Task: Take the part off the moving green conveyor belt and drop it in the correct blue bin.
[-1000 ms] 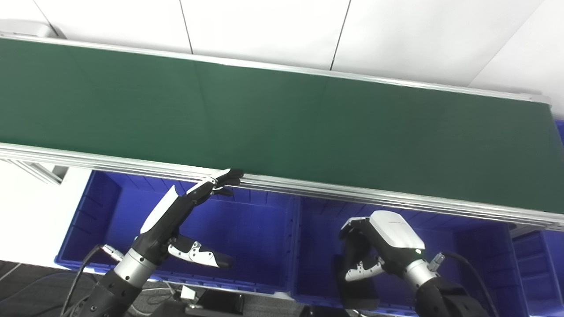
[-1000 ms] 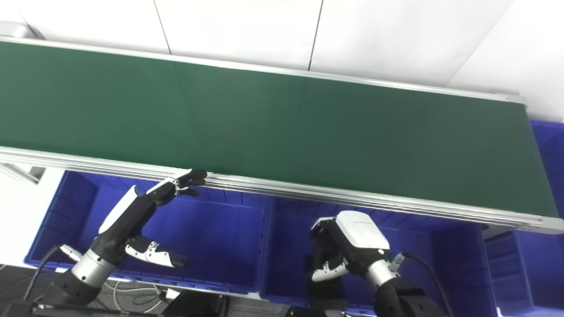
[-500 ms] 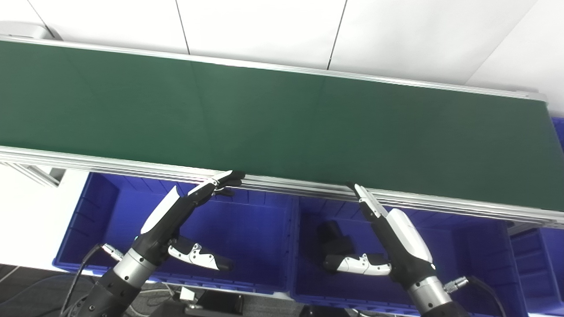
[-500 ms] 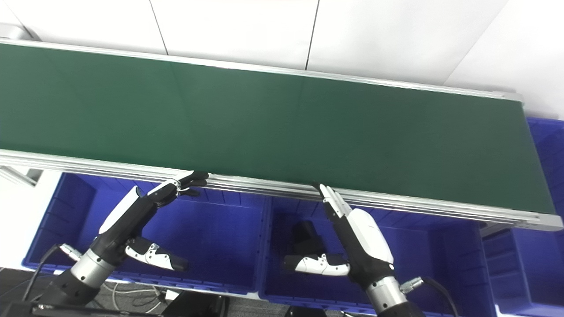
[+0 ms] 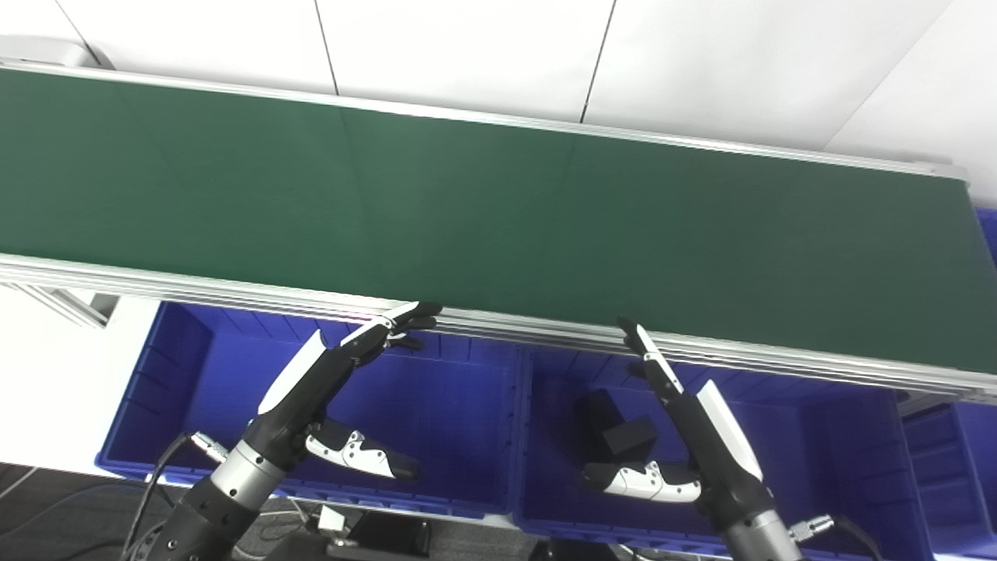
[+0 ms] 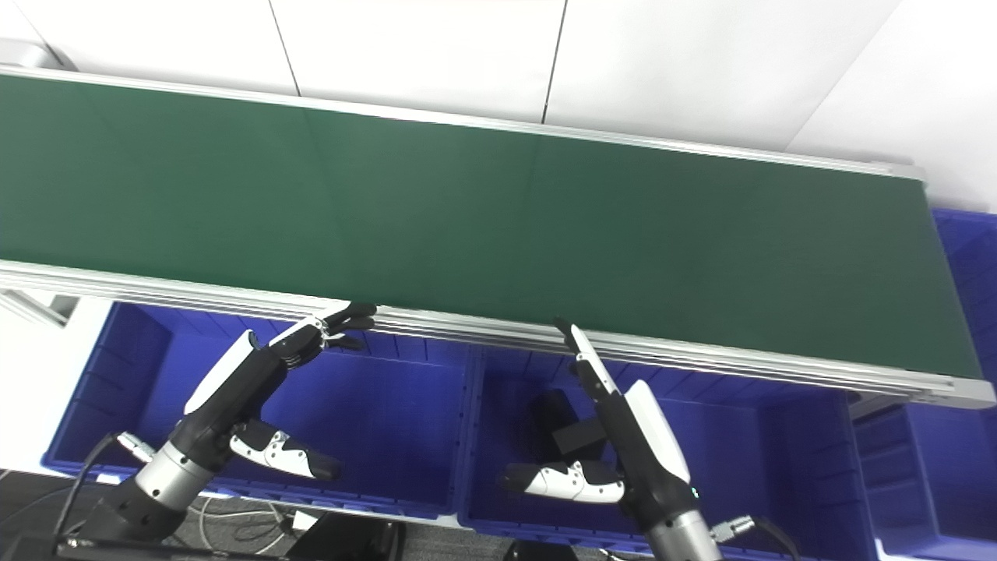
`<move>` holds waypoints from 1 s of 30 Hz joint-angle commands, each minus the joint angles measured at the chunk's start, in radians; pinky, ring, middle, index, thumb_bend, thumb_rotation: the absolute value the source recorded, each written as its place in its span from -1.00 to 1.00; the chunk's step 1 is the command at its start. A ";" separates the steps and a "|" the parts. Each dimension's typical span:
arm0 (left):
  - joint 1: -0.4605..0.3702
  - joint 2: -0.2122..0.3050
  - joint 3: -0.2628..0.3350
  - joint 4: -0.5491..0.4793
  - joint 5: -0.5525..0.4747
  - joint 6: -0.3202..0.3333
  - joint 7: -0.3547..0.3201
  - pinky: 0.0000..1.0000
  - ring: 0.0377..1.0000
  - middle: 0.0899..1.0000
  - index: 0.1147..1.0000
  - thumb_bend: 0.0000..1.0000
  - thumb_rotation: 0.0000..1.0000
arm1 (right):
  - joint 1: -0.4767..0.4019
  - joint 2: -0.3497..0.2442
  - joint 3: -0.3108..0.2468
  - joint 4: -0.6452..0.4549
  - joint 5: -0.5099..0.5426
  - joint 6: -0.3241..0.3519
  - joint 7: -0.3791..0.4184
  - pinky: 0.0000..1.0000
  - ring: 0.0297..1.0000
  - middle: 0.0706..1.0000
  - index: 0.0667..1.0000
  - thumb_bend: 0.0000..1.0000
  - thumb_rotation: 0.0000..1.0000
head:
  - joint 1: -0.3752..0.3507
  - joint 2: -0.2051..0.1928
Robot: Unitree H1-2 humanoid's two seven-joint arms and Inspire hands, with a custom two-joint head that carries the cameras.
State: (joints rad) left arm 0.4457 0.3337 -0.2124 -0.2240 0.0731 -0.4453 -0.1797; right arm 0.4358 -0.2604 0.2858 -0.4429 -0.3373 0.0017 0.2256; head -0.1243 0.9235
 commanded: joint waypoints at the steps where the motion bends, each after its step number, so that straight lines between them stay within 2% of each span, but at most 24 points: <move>1: -0.007 0.001 0.005 -0.005 -0.022 -0.021 -0.011 0.55 0.73 0.80 0.76 0.92 -0.11 | 0.011 -0.009 -0.003 -0.007 0.016 -0.080 -0.015 0.77 0.94 1.00 1.00 1.00 0.17 | 0.001 0.000; 4: -0.010 -0.004 0.007 0.003 -0.023 -0.023 -0.012 0.57 0.74 0.80 0.76 0.91 -0.12 | 0.027 -0.004 -0.008 0.011 0.022 -0.110 -0.032 0.73 0.91 0.99 1.00 1.00 0.11 | 0.007 -0.012; 8: -0.010 -0.006 0.014 0.009 -0.021 -0.024 -0.012 0.56 0.73 0.79 0.76 0.92 -0.11 | 0.047 0.012 -0.011 0.019 0.026 -0.119 -0.048 0.66 0.88 0.97 1.00 1.00 0.08 | 0.012 -0.026; 16: -0.015 -0.007 0.011 0.022 -0.034 -0.024 -0.020 0.59 0.73 0.78 0.77 0.92 -0.11 | 0.083 0.049 -0.015 0.077 0.021 -0.209 -0.119 0.69 0.86 0.93 0.99 0.97 0.03 | 0.005 -0.081; 17: -0.014 -0.007 0.010 0.024 -0.032 -0.024 -0.019 0.59 0.73 0.78 0.77 0.92 -0.10 | 0.087 0.053 -0.015 0.089 0.014 -0.230 -0.130 0.68 0.85 0.92 0.99 0.96 0.03 | -0.010 -0.103; 18: -0.014 -0.007 0.009 0.027 -0.030 -0.024 -0.018 0.58 0.73 0.78 0.76 0.93 -0.10 | 0.090 0.056 -0.016 0.099 0.007 -0.249 -0.141 0.68 0.84 0.91 0.98 0.94 0.03 | -0.010 -0.103; 19: -0.013 -0.007 0.009 0.030 -0.027 -0.024 -0.015 0.57 0.73 0.78 0.76 0.93 -0.09 | 0.093 0.061 -0.015 0.111 0.000 -0.266 -0.152 0.68 0.84 0.90 0.97 0.92 0.03 | -0.043 -0.125; 20: -0.012 -0.006 0.008 0.033 -0.026 -0.024 -0.014 0.56 0.73 0.78 0.75 0.93 -0.09 | 0.096 0.064 -0.015 0.118 -0.005 -0.277 -0.159 0.68 0.83 0.89 0.96 0.92 0.02 | -0.043 -0.125; 21: -0.012 -0.004 0.008 0.038 -0.020 -0.024 -0.010 0.56 0.73 0.79 0.75 0.93 -0.08 | 0.100 0.070 -0.014 0.127 -0.002 -0.286 -0.167 0.67 0.83 0.89 0.96 0.91 0.01 | -0.075 -0.139; 27: -0.011 -0.001 0.016 0.060 -0.042 -0.025 -0.015 0.63 0.77 0.80 0.76 0.95 -0.06 | 0.100 0.100 -0.014 0.183 -0.004 -0.358 -0.208 0.60 0.75 0.83 0.92 0.90 -0.02 | -0.119 -0.147; 30: -0.010 0.002 0.019 0.070 -0.042 -0.025 -0.012 0.65 0.77 0.79 0.78 0.93 -0.06 | 0.102 0.108 -0.015 0.197 -0.014 -0.376 -0.222 0.64 0.77 0.84 0.93 0.88 -0.03 | -0.128 -0.150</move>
State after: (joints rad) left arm 0.4387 0.3279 -0.1983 -0.1470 0.0436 -0.4453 -0.1966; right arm 0.5336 -0.1568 0.2734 -0.2391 -0.3475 -0.2996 0.0265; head -0.2531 0.7731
